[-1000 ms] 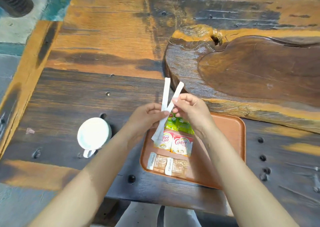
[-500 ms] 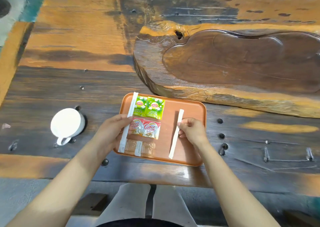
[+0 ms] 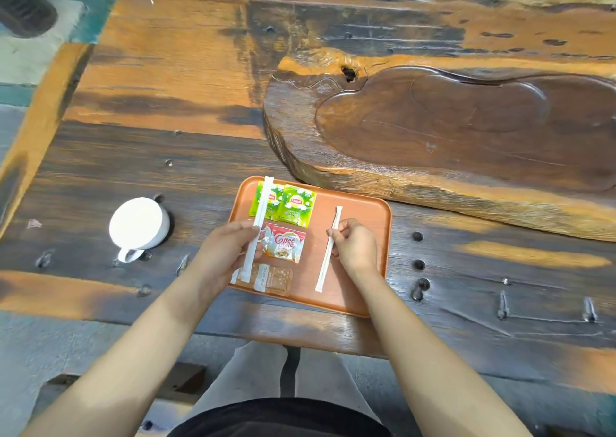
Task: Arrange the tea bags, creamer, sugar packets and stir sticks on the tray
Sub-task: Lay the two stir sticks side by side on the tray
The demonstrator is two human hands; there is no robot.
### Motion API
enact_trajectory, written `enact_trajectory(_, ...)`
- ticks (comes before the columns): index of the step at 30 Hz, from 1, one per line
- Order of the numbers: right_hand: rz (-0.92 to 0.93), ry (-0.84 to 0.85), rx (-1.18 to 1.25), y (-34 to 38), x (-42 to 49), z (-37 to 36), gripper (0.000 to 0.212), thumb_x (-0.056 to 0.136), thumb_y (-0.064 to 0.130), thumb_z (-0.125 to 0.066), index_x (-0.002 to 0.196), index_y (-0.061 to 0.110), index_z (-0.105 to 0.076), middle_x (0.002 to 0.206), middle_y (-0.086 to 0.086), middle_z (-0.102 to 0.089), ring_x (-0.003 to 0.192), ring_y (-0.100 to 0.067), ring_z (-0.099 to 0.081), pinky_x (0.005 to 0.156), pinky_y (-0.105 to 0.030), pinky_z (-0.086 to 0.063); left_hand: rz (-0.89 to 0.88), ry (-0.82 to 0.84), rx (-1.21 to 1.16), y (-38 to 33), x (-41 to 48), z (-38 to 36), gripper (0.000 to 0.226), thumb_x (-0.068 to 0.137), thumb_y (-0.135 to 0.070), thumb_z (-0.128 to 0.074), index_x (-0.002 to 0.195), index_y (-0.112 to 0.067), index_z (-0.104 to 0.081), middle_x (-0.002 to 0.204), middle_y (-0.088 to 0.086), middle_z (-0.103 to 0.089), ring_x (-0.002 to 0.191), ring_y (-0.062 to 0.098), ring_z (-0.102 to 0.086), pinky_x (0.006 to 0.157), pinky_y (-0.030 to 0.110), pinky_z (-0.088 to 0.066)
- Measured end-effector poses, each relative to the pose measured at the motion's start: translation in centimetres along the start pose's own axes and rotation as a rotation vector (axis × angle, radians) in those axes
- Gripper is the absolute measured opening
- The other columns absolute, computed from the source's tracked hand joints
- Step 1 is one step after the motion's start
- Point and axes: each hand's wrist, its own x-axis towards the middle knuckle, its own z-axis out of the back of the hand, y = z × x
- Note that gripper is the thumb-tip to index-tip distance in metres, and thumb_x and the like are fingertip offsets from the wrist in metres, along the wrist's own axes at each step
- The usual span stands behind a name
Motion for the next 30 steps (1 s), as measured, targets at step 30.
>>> enact_trajectory(30, 0.033, 0.348, 0.666, 1.8, -6.3, 0.9, 0.018, 0.094, 0.016, -0.050, 0.096, 0.019, -0.067, 0.081, -0.006, -0.063, 0.068, -0.016, -0.051, 0.059, -0.025, -0.038, 0.119, 0.195, -0.024, 2.1, -3.5, -4.1, 0.009, 0.088, -0.003, -0.053, 0.092, -0.009, -0.059, 0.076, 0.009, -0.062, 0.055, 0.012, -0.061, 0.054, 0.020, -0.051)
